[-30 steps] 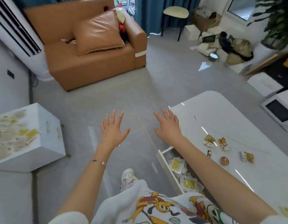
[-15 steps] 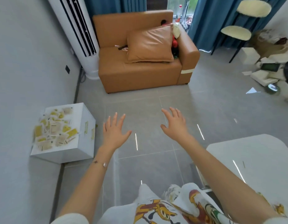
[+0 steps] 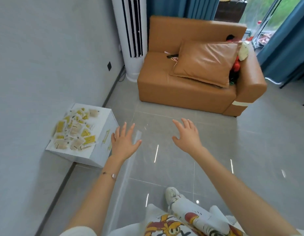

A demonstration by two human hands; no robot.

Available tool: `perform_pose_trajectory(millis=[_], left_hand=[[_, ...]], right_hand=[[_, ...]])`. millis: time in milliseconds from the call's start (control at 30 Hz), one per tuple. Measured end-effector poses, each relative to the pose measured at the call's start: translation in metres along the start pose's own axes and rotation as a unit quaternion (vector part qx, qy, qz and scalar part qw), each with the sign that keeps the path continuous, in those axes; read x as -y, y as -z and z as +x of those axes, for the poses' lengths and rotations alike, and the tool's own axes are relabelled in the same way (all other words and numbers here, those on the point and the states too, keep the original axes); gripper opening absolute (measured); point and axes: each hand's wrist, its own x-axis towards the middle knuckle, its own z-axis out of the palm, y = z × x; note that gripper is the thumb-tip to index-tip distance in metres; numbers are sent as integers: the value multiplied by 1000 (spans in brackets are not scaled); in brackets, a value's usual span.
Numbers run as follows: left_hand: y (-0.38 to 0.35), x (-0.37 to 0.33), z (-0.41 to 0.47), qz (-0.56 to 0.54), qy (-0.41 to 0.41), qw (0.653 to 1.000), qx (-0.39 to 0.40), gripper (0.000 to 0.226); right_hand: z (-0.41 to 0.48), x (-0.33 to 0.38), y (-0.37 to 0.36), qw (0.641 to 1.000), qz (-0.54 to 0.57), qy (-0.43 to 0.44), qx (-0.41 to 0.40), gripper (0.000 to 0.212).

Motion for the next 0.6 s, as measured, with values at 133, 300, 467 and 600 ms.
perform_pose_trajectory(millis=[133,300,467,600], left_hand=[[3,-8,30,-30,60,998,-13,74],[16,2,52,-45,139,988,-45,72],[29,34,69,-56,228,970,-66,72],[36,72,89,-56,269,959,-74,74]], right_hand=[[58,-4,15,997,-24,59,35,66],[133,21,33,987,-56,142,58,66],[193,68,29,974,-46,207,74,67],[234,115,13,962,-49,251,93,68]])
